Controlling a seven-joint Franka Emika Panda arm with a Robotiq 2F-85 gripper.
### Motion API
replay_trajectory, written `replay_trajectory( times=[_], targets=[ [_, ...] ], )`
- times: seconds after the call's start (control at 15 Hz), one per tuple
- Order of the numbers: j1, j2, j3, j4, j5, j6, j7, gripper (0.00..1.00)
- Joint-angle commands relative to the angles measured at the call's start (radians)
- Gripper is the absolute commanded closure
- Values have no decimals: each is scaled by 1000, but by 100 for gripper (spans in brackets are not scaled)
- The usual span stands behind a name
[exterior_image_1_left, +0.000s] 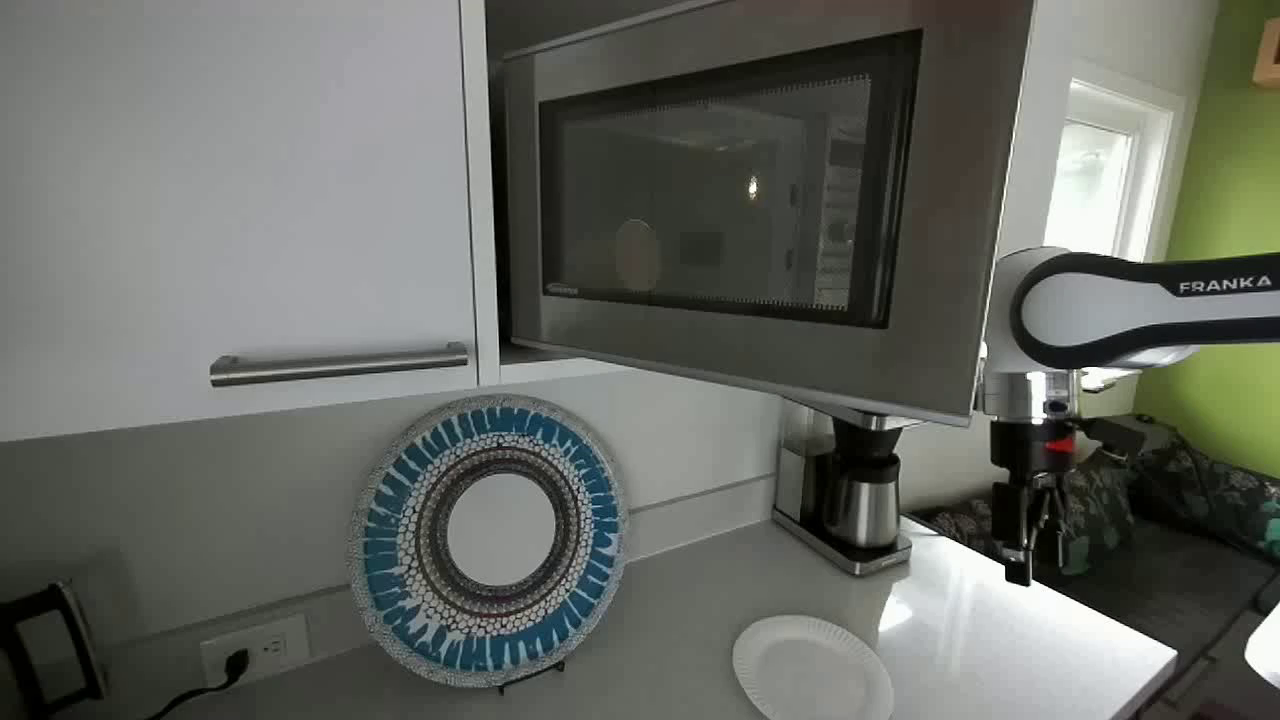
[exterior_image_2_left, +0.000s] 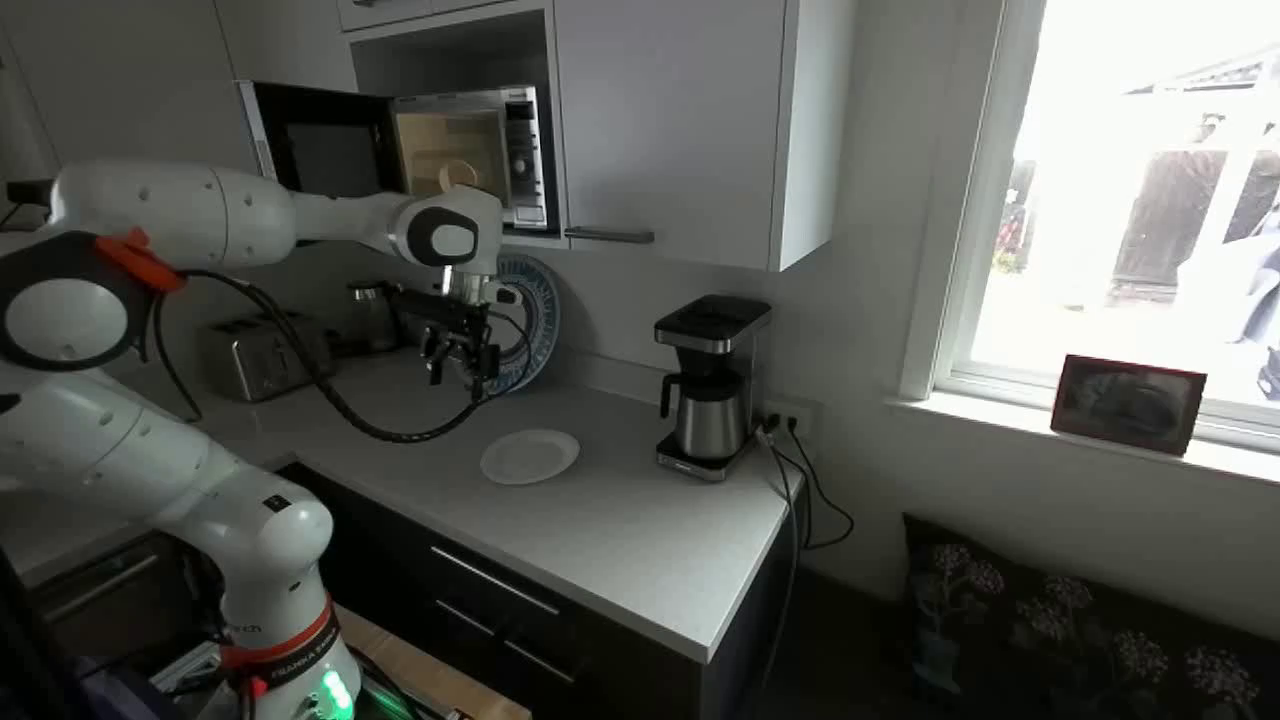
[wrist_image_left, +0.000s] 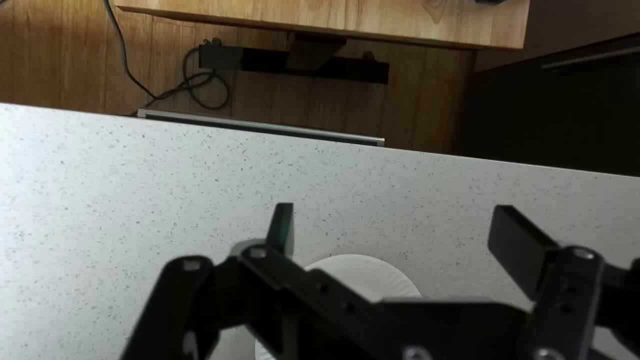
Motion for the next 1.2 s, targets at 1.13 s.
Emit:
replay_trajectory(
  times=[1.13],
  targets=[
    [41,-15,113,65,-107,45,-36,0]
  ],
)
